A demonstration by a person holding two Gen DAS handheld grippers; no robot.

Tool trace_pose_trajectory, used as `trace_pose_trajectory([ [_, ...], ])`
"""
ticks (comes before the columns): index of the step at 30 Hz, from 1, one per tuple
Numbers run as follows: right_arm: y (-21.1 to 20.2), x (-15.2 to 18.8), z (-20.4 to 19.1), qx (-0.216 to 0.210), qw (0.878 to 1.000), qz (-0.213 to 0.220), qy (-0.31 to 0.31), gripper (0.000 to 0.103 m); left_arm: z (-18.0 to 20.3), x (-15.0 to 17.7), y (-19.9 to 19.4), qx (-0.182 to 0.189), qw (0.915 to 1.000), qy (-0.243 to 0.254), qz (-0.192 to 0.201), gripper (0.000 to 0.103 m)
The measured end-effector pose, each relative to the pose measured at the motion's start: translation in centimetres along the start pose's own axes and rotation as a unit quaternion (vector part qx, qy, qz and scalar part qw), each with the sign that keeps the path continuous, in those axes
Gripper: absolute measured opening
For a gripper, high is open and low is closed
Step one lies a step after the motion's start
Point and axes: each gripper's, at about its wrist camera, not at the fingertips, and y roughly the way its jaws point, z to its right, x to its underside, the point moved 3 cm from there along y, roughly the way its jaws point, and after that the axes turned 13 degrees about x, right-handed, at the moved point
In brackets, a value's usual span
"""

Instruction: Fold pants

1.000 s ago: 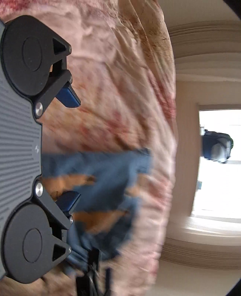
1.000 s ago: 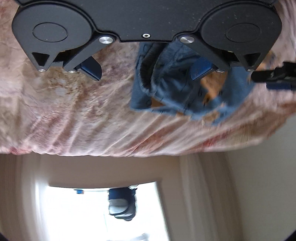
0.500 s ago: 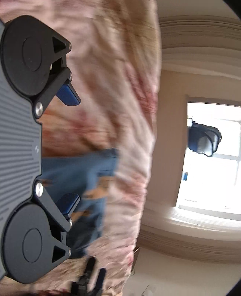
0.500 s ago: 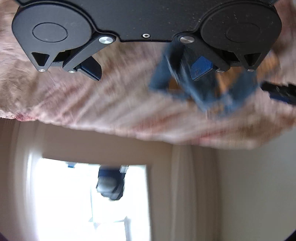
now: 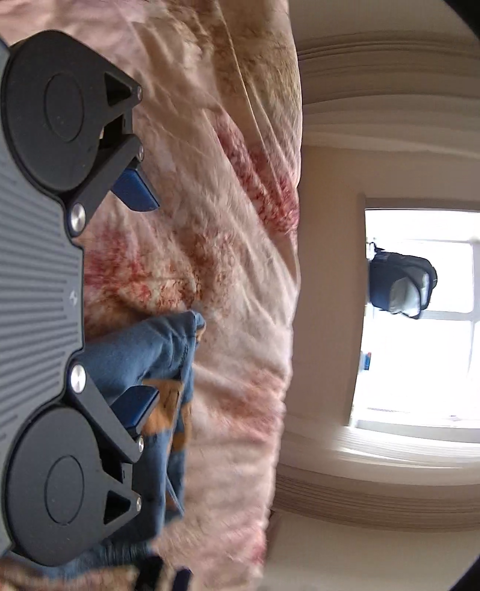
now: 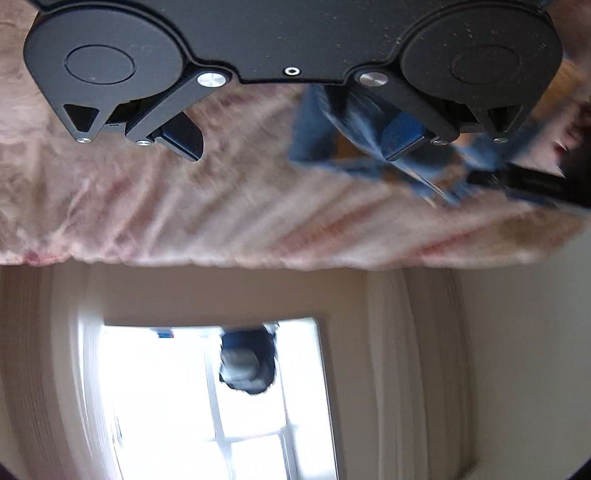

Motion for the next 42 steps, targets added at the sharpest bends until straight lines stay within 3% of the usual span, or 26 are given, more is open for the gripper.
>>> trace_pose_trajectory([
  [3,-0.7,0.5,-2.2,-0.011,0.996,-0.030,-0.086,0.102,0.5,1.5,-1.9,0.011,0.9999,0.001,-0.010,0.103],
  [7,0.0,2.9,-4.3,0.014,0.971,-0.095,-0.220,0.102,1.6,5.6,-2.5,-0.013,0.9970,0.042,-0.064,0.103],
  [10,-0.8,2.1,-3.3,0.004,0.973,-0.118,-0.198,0.102,1.5,6.7,-4.3,-0.014,0.9980,0.014,-0.060,0.103],
  [12,-1.9,1.1,-2.7,0.020,0.976,-0.102,-0.193,0.102,1.6,6.4,-5.3,-0.011,0.9978,-0.002,-0.066,0.103],
  [14,-3.5,0.4,-2.6,0.025,0.980,-0.077,-0.184,0.102,2.1,6.3,-6.0,-0.013,0.9975,0.009,-0.070,0.103],
  [17,-4.3,0.1,-3.6,-0.014,0.981,-0.077,-0.176,0.102,3.2,6.5,-6.0,-0.039,0.9948,0.047,-0.082,0.103],
  [19,-3.4,1.0,-4.4,-0.019,0.973,-0.108,-0.205,0.102,4.0,6.7,-5.6,-0.051,0.9925,0.066,-0.089,0.103],
  [21,-1.9,3.0,-4.5,-0.009,0.953,-0.173,-0.249,0.102,4.4,6.9,-5.4,-0.047,0.9922,0.071,-0.091,0.103],
  [25,-1.5,2.3,-2.8,-0.037,0.960,-0.207,-0.186,0.102,4.5,7.2,-5.1,-0.038,0.9927,0.061,-0.097,0.103],
  [29,-2.6,0.6,-1.4,-0.055,0.968,-0.194,-0.147,0.102,4.4,7.3,-5.2,-0.030,0.9932,0.056,-0.097,0.103],
  [34,-1.8,-0.3,1.1,-0.011,0.980,-0.178,-0.084,0.102,3.8,7.9,-5.7,-0.006,0.9947,0.036,-0.097,0.103],
  [37,-1.8,-0.4,2.0,0.002,0.990,-0.139,-0.024,0.102,3.0,7.7,-6.6,0.035,0.9966,0.012,-0.073,0.103],
  [40,-1.6,0.3,2.3,-0.051,0.994,-0.093,0.030,0.102,2.1,6.6,-6.7,0.081,0.9954,-0.031,-0.041,0.103],
  [42,-0.6,0.6,2.2,-0.079,0.992,-0.082,0.049,0.102,1.7,5.7,-5.6,0.103,0.9926,-0.050,-0.040,0.103],
])
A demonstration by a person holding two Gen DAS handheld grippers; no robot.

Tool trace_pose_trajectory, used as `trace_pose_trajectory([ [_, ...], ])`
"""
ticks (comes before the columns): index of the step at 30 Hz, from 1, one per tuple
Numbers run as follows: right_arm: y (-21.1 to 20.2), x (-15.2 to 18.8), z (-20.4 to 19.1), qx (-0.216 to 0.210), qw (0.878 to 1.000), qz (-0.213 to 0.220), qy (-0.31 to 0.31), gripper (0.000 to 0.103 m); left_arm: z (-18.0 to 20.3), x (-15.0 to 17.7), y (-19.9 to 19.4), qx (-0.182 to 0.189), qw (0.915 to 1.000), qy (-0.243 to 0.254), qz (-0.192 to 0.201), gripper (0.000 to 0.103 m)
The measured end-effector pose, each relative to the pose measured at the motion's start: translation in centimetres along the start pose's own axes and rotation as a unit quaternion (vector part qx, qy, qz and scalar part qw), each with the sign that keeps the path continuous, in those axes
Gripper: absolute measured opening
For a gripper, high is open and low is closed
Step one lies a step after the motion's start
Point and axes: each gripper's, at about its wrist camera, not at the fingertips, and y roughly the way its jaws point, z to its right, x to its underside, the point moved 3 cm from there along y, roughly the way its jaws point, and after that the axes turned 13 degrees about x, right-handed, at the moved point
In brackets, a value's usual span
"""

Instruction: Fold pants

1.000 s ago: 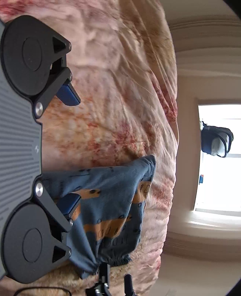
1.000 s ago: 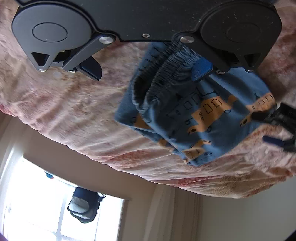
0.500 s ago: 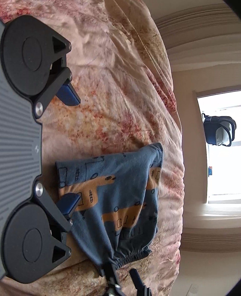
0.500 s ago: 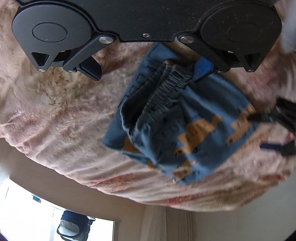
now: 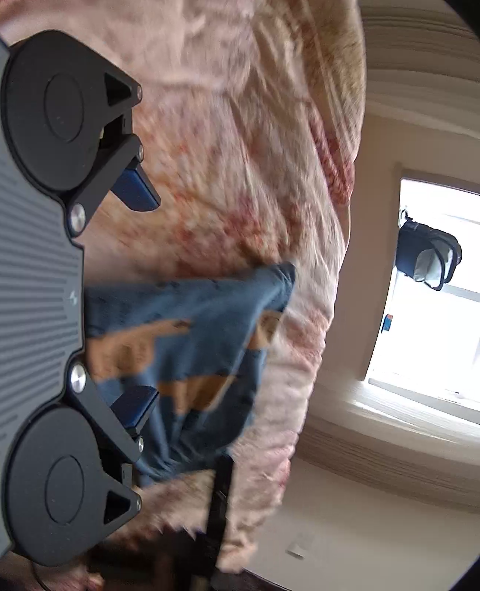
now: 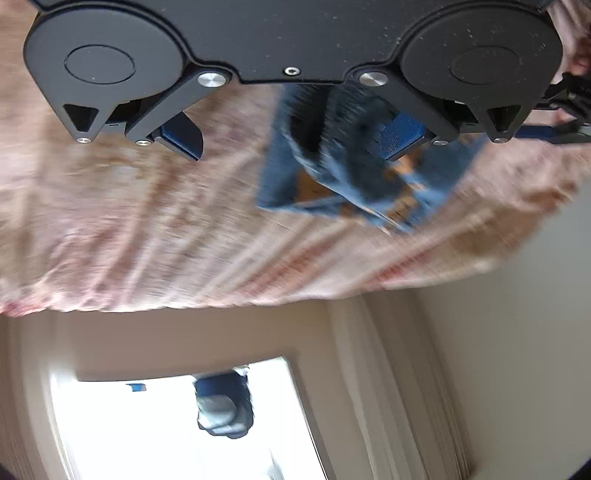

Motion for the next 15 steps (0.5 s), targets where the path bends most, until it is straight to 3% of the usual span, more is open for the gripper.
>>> trace_pose_trajectory([
  [4,3.7,-0.8,0.0,-0.032,0.999,-0.030,0.011,0.102,-1.7,-1.1,2.4,0.024,0.9978,-0.062,0.003,0.103],
  [10,6.3,-2.2,0.8,-0.084,0.992,-0.071,0.068,0.101,-3.6,-1.3,3.6,0.078,0.9865,-0.143,-0.008,0.102],
  [12,6.4,-1.8,1.1,-0.089,0.988,-0.080,0.097,0.083,-3.6,-0.9,3.4,0.092,0.9843,-0.151,-0.010,0.100],
  [15,5.2,-0.4,1.5,-0.080,0.986,-0.076,0.127,0.059,-3.4,-0.5,3.3,0.072,0.9878,-0.136,-0.024,0.085],
])
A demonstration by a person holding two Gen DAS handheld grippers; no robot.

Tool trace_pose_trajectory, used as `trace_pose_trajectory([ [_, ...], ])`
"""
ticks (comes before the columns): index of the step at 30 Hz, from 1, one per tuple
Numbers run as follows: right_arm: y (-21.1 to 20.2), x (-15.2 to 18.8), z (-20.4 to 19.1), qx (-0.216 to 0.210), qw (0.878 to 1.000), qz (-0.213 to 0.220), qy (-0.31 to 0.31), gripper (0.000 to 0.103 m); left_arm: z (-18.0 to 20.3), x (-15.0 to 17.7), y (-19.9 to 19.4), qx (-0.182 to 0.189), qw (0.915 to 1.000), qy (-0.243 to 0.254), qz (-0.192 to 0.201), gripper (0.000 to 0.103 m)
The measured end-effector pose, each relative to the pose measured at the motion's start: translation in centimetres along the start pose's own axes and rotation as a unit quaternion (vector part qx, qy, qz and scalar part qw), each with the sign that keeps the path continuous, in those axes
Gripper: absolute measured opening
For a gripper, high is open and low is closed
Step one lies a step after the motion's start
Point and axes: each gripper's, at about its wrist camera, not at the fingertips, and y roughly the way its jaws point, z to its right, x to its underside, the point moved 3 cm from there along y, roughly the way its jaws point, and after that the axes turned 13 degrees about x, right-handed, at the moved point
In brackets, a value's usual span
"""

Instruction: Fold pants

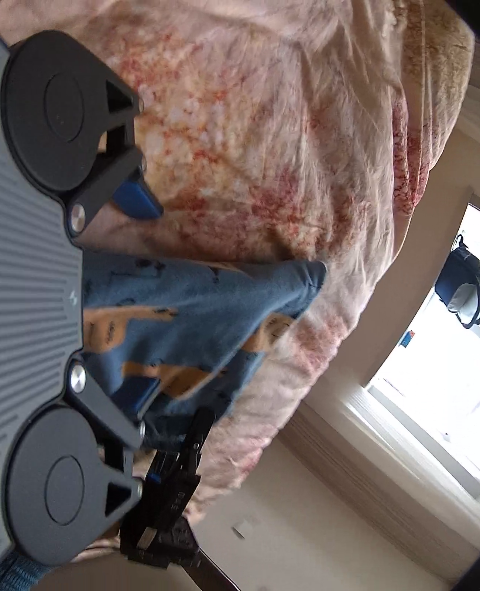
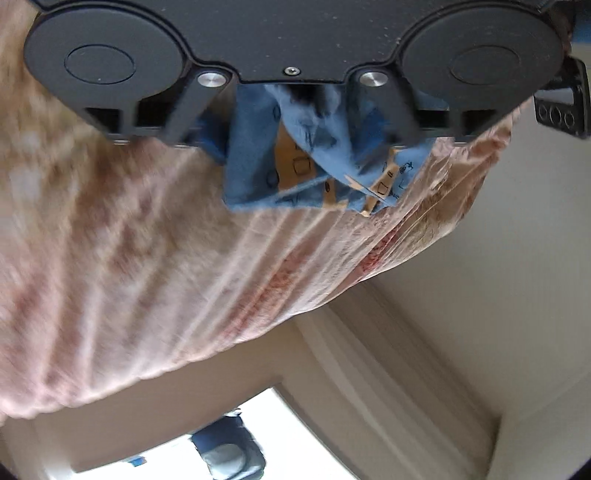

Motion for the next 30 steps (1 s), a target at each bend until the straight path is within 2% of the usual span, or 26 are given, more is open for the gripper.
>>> trace_pose_trajectory([
  [3,-0.6,1.0,0.3,0.005,1.000,0.006,0.015,0.045,0.0,0.1,-0.4,-0.022,0.9998,-0.004,-0.001,0.064],
  [5,-0.6,0.8,0.3,0.004,1.000,0.004,0.022,0.039,-0.2,0.0,-0.7,-0.037,0.9993,-0.010,-0.006,0.048],
  [6,-0.7,0.8,0.1,0.004,1.000,0.007,0.023,0.035,-0.1,0.1,-0.9,-0.035,0.9992,-0.016,-0.005,0.044],
  [7,-0.9,0.9,-0.1,0.006,1.000,0.011,0.018,0.034,0.1,0.1,-1.0,-0.028,0.9993,-0.023,-0.005,0.032],
  [8,-0.9,1.1,-0.4,0.012,1.000,0.015,0.011,0.032,0.5,0.3,-0.9,-0.026,0.9993,-0.024,-0.009,0.028],
  [11,-1.3,1.5,-1.5,0.038,0.999,0.032,-0.001,0.028,2.1,0.5,-0.7,-0.061,0.9980,0.015,-0.007,0.019],
  [13,-2.1,1.5,-2.7,0.053,0.997,0.052,-0.025,0.026,3.1,0.3,-0.9,-0.076,0.9968,0.027,-0.003,0.017],
  [15,-3.1,1.4,-4.8,0.068,0.990,0.085,-0.086,0.024,4.2,-0.2,-1.4,-0.083,0.9955,0.046,0.009,0.016],
  [17,-4.5,1.4,-7.2,0.071,0.975,0.137,-0.162,0.023,5.6,-1.1,-2.4,-0.081,0.9924,0.087,0.033,0.016],
  [19,-5.4,1.1,-9.4,0.073,0.958,0.175,-0.215,0.022,6.6,-2.0,-3.2,-0.086,0.9856,0.134,0.057,0.016],
  [22,-5.9,-1.1,-11.3,0.061,0.947,0.215,-0.230,0.022,7.2,-4.2,-3.8,-0.089,0.9755,0.179,0.091,0.016],
  [26,-4.3,-5.0,-12.5,0.050,0.945,0.233,-0.222,0.022,6.1,-7.1,-2.7,-0.077,0.9768,0.164,0.113,0.016],
  [30,-0.2,-8.0,-12.4,0.042,0.955,0.204,-0.210,0.022,3.3,-8.3,-1.0,-0.078,0.9805,0.143,0.110,0.016],
])
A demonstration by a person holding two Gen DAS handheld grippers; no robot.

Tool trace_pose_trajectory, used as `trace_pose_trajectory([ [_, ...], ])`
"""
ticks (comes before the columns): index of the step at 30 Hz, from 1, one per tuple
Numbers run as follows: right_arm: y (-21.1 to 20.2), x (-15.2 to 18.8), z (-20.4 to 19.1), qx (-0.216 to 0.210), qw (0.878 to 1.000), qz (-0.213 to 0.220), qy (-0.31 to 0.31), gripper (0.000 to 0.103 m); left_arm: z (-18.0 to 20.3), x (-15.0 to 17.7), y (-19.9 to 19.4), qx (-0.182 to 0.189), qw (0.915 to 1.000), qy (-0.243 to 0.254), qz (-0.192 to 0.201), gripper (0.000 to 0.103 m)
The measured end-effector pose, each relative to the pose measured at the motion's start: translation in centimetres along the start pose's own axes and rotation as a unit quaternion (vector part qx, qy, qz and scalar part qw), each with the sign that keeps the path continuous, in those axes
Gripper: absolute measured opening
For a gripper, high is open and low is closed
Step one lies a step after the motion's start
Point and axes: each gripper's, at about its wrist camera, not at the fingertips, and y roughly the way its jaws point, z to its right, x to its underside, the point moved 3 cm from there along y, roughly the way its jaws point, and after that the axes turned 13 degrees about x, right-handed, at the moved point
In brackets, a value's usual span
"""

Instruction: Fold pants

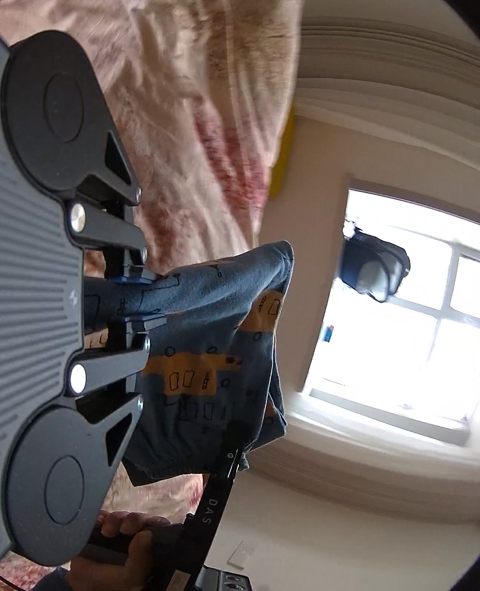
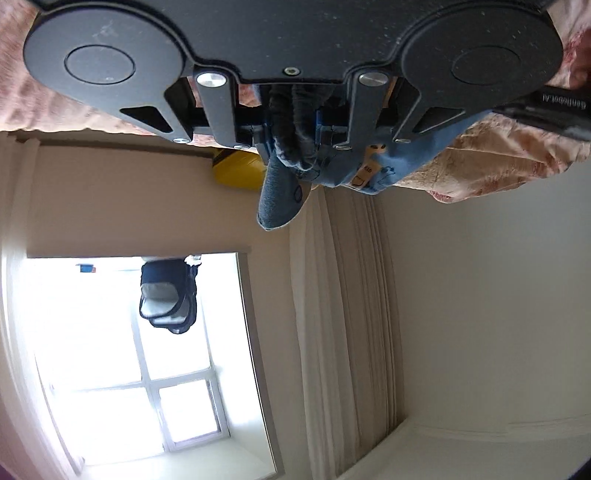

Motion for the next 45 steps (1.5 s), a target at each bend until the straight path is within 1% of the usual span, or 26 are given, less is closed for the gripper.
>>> trace_pose_trajectory([
  [2,2.1,0.6,0.8,-0.004,0.999,-0.031,0.015,0.022,-1.9,0.9,1.6,0.000,0.9993,-0.031,-0.019,0.016],
  [4,4.4,2.2,1.7,-0.006,0.997,-0.069,0.036,0.022,-3.4,2.1,3.0,-0.001,0.9978,-0.054,-0.039,0.016],
  [6,6.0,4.2,2.4,-0.001,0.993,-0.106,0.053,0.022,-4.2,3.0,3.8,-0.006,0.9969,-0.060,-0.051,0.017],
  [7,6.5,5.1,2.6,0.006,0.991,-0.116,0.059,0.022,-4.4,3.3,4.0,-0.004,0.9969,-0.058,-0.052,0.018],
  [11,6.8,6.4,3.4,0.001,0.988,-0.118,0.097,0.025,-4.4,3.4,3.9,-0.002,0.9976,-0.043,-0.054,0.018],
  [14,6.3,6.4,3.2,0.003,0.991,-0.109,0.076,0.026,-4.3,3.5,3.8,-0.001,0.9976,-0.045,-0.053,0.019],
  [16,6.0,6.2,2.7,0.009,0.993,-0.102,0.063,0.031,-4.2,3.3,3.8,-0.002,0.9975,-0.047,-0.053,0.022],
  [18,5.3,5.7,2.6,0.022,0.994,-0.093,0.056,0.040,-4.1,3.2,3.6,-0.007,0.9974,-0.050,-0.050,0.030],
  [19,5.2,5.3,2.6,0.027,0.994,-0.090,0.053,0.044,-4.0,3.1,3.4,-0.009,0.9975,-0.051,-0.048,0.038],
  [20,4.7,5.0,2.6,0.034,0.995,-0.085,0.051,0.059,-3.8,2.9,3.2,-0.012,0.9976,-0.052,-0.043,0.051],
  [21,4.0,4.7,2.5,0.039,0.995,-0.076,0.048,0.071,-3.7,2.8,2.9,-0.015,0.9978,-0.052,-0.038,0.058],
  [22,3.1,4.4,2.6,0.042,0.996,-0.068,0.046,0.076,-3.4,2.6,2.5,-0.021,0.9979,-0.052,-0.032,0.071],
  [23,2.4,4.1,2.5,0.047,0.996,-0.061,0.044,0.081,-3.1,2.4,2.1,-0.028,0.9981,-0.050,-0.024,0.078],
  [24,1.3,3.7,2.4,0.052,0.996,-0.052,0.040,0.087,-2.8,2.2,1.6,-0.035,0.9982,-0.046,-0.018,0.081],
  [25,0.3,3.3,2.3,0.057,0.997,-0.044,0.037,0.090,-2.4,2.1,1.0,-0.039,0.9983,-0.041,-0.011,0.088],
  [26,-0.8,3.0,2.2,0.063,0.997,-0.034,0.035,0.096,-1.9,1.9,0.4,-0.045,0.9984,-0.034,-0.005,0.094],
  [27,-2.2,2.7,1.9,0.072,0.997,-0.022,0.033,0.102,-1.4,1.7,-0.2,-0.055,0.9981,-0.029,0.001,0.097],
  [28,-3.4,2.4,1.7,0.079,0.996,-0.013,0.032,0.102,-0.9,1.6,-0.8,-0.064,0.9976,-0.024,0.008,0.101],
  [29,-4.6,2.1,1.6,0.085,0.996,-0.005,0.032,0.102,-0.3,1.5,-1.5,-0.071,0.9972,-0.017,0.016,0.103],
  [31,-7.1,1.8,1.0,0.099,0.995,0.006,0.030,0.102,0.9,1.5,-2.8,-0.080,0.9964,-0.002,0.027,0.103],
  [35,-11.5,1.6,-0.3,0.125,0.992,0.022,0.025,0.102,3.0,2.5,-5.0,-0.096,0.9946,0.020,0.034,0.103],
  [39,-14.4,2.0,-1.4,0.162,0.986,0.001,0.036,0.102,4.7,4.3,-6.4,-0.101,0.9937,0.043,0.021,0.103],
  [42,-16.1,2.9,-2.4,0.172,0.985,-0.018,0.029,0.102,5.4,5.7,-7.1,-0.108,0.9925,0.054,0.016,0.103],
  [45,-17.3,4.3,-3.0,0.175,0.984,-0.023,0.025,0.102,5.4,6.7,-7.5,-0.115,0.9921,0.049,0.009,0.103],
])
